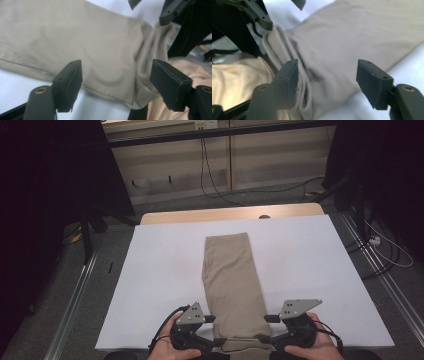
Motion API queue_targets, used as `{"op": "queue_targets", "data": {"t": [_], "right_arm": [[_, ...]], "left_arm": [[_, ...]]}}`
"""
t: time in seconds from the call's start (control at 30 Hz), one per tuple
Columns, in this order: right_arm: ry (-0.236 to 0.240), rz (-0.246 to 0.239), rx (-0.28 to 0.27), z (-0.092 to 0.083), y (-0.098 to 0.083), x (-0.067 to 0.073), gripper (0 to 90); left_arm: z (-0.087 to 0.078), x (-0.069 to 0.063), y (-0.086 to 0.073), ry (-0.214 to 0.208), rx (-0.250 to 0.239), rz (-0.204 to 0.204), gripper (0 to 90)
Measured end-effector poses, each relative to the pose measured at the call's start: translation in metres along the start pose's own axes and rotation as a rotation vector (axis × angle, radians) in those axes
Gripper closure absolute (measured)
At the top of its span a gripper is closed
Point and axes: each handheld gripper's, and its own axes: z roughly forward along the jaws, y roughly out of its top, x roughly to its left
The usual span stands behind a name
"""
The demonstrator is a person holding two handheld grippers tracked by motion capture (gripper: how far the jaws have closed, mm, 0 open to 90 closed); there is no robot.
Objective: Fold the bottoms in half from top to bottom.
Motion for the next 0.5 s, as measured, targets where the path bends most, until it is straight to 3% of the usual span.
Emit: {"op": "queue_targets", "data": {"t": [0.07,0.13,0.27,0.37,0.43,0.5], "right_arm": [[-0.021,-0.007,-0.012,-0.003,0.001,-0.001,33.1],[-0.039,-0.006,-0.018,-0.004,0.003,-0.006,33.3],[-0.080,0.009,-0.010,0.003,0.011,-0.027,32.2],[-0.116,0.014,-0.004,0.013,0.023,-0.050,32.3],[-0.143,0.015,0.002,0.018,0.032,-0.063,30.7],[-0.153,0.027,-0.003,0.024,0.043,-0.078,29.9]], "left_arm": [[-0.003,0.004,0.001,0.026,-0.025,-0.011,22.1],[-0.003,0.011,0.003,0.085,-0.026,-0.018,21.6],[0.001,0.034,0.008,0.183,-0.029,-0.039,18.0],[0.002,0.056,0.015,0.241,-0.037,-0.050,18.3],[0.004,0.074,0.021,0.263,-0.041,-0.085,19.0],[0.006,0.094,0.027,0.305,-0.044,-0.093,18.9]]}}
